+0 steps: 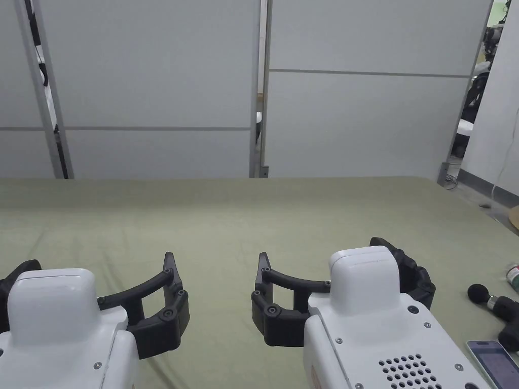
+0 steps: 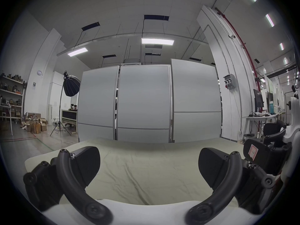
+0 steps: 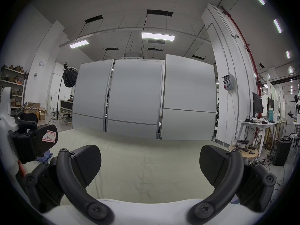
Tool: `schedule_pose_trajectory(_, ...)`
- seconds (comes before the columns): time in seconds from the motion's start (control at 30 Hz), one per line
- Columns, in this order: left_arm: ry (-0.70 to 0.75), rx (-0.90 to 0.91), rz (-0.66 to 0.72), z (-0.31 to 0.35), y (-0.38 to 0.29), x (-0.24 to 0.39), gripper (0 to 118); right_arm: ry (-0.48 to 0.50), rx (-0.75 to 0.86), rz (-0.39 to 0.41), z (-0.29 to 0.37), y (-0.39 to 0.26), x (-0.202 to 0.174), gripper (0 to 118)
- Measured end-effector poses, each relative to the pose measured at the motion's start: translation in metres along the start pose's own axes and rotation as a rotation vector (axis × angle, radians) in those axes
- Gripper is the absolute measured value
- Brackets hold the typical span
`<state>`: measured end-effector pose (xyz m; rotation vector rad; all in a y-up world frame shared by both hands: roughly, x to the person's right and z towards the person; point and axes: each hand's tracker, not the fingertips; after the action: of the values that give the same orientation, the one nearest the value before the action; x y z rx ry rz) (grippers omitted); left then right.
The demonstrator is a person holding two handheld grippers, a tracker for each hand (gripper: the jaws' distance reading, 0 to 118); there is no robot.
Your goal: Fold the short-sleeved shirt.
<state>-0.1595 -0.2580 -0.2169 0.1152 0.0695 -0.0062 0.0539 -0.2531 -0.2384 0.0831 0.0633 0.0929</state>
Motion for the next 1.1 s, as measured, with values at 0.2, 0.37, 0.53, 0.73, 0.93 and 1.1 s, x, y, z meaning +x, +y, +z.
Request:
schedule_pose_trajectory(0.2,0.006,0.001,0.001,0.0009,0.0004,-0.0007,118,-0.003,-0.003,-0.001,0.0016,-0.0003,-0.0004,118)
schedule_pose_trajectory(0.37,0.003,0.001,-0.001,0.0014,0.0011,-0.0005,118,-0.006,-0.006,-0.008,0.002,-0.0007,-0.0001,118)
schedule_pose_trajectory(0.53,0.004,0.004,-0.002,0.0026,0.0013,0.0001,118,-0.007,-0.007,-0.016,0.0028,-0.0011,0.0014,118)
schedule_pose_trajectory(0.73,0.005,0.003,0.0,0.0034,0.0014,-0.0001,118,-0.012,-0.013,-0.015,0.0034,-0.0025,0.0031,118)
schedule_pose_trajectory(0.93,0.002,0.003,-0.008,0.0039,0.0004,0.0017,118,-0.012,-0.014,-0.019,0.0039,-0.0033,0.0038,118)
schedule_pose_trajectory(1.1,0.002,0.001,-0.009,0.0042,0.0004,0.0019,118,-0.014,-0.013,-0.022,0.0042,-0.0029,0.0047,118)
